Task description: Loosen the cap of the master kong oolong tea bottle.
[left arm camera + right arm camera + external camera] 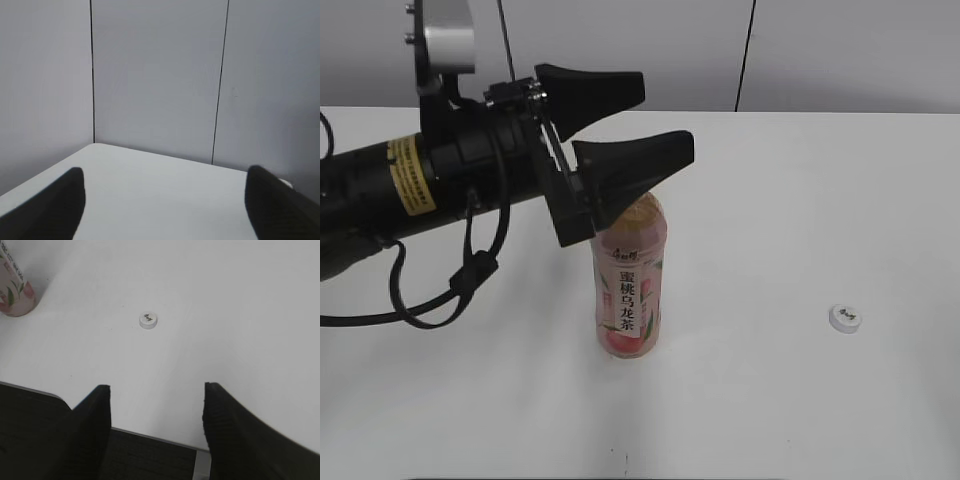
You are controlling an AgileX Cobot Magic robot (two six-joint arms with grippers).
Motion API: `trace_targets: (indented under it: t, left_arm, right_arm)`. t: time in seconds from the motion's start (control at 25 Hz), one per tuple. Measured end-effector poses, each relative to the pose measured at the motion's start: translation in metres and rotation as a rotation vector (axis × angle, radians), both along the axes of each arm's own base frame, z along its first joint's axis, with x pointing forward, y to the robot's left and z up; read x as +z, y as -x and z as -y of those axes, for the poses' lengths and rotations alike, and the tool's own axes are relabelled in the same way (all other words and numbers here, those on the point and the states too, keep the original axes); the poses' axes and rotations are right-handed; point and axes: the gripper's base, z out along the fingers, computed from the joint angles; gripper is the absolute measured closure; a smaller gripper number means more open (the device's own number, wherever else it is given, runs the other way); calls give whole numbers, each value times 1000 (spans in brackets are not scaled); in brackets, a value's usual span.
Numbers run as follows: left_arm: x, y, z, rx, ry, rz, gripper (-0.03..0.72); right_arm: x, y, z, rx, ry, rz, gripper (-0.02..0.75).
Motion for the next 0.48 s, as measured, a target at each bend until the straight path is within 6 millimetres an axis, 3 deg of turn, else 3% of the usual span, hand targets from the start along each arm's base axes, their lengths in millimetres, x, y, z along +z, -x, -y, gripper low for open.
trace_targets:
  t: [0.48]
  left_arm:
    - [46, 17, -12, 44, -48, -24, 97]
  right_arm:
    - [0, 0, 0, 0, 0, -1, 291]
